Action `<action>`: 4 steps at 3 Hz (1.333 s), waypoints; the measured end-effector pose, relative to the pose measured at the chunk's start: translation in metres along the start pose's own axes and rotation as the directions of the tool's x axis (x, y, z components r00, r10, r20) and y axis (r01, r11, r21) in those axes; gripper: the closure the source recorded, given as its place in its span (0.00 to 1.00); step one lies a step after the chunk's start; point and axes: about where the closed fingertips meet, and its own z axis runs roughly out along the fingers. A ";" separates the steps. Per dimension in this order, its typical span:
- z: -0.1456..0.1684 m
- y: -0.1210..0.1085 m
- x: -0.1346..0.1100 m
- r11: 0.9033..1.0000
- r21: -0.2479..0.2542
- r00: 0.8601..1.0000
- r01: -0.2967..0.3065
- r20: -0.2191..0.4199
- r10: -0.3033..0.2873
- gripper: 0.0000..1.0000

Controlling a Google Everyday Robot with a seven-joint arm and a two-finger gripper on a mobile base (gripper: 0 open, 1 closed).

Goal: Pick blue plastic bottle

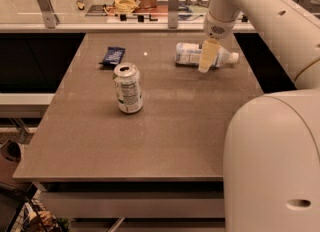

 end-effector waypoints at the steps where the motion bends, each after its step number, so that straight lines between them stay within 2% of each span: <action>1: 0.004 0.000 -0.001 1.000 -0.003 1.000 0.001 0.000 -0.001 0.40; 3: 0.011 0.001 -0.002 1.000 -0.008 1.000 0.004 -0.001 -0.004 0.87; 4: 0.013 0.001 -0.003 1.000 -0.010 1.000 0.004 -0.001 -0.004 1.00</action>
Offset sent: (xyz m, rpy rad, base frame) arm 0.0012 0.0012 -0.0031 0.0000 0.0021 0.0016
